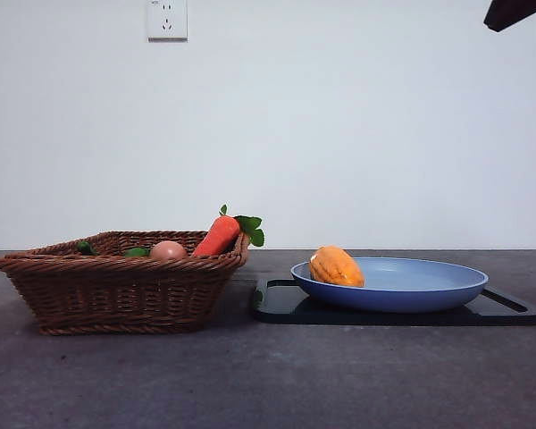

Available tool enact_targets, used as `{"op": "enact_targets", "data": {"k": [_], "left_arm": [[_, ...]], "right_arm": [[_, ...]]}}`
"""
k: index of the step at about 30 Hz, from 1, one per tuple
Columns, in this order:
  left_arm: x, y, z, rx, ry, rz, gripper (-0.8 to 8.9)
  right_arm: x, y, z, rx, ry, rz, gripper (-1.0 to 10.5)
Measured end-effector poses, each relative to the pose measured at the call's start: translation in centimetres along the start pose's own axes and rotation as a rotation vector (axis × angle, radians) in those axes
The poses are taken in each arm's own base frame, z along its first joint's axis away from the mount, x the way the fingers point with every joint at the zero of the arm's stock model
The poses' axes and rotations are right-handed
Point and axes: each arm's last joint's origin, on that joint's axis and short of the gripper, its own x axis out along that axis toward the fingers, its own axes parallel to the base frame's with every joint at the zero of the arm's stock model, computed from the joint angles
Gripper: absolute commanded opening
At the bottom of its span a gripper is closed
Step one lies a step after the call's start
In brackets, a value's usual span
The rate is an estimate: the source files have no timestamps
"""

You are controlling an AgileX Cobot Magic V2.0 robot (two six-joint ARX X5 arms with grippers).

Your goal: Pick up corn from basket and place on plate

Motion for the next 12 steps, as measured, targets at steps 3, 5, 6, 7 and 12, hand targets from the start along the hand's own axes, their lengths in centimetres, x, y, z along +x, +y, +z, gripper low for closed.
{"op": "enact_targets", "data": {"k": [3,5,6,7,12], "left_arm": [[0.00,0.00,0.00,0.000,0.000,0.000,0.04],[0.00,0.00,0.00,0.000,0.000,0.000,0.04],[0.00,0.00,0.00,0.000,0.000,0.000,0.04],[0.00,0.00,0.00,0.000,0.000,0.000,0.04],[0.00,0.00,0.00,0.000,0.000,0.000,0.04]], "right_arm": [[0.00,0.00,0.18,-0.008,-0.017,0.000,0.0],[0.00,0.00,0.27,-0.013,-0.026,0.000,0.0],[-0.01,0.00,0.36,-0.017,-0.034,0.000,0.0],[-0.01,0.01,0.45,-0.021,-0.043,0.000,0.0],[-0.03,0.02,0.78,-0.046,-0.074,-0.001,0.0]]}}
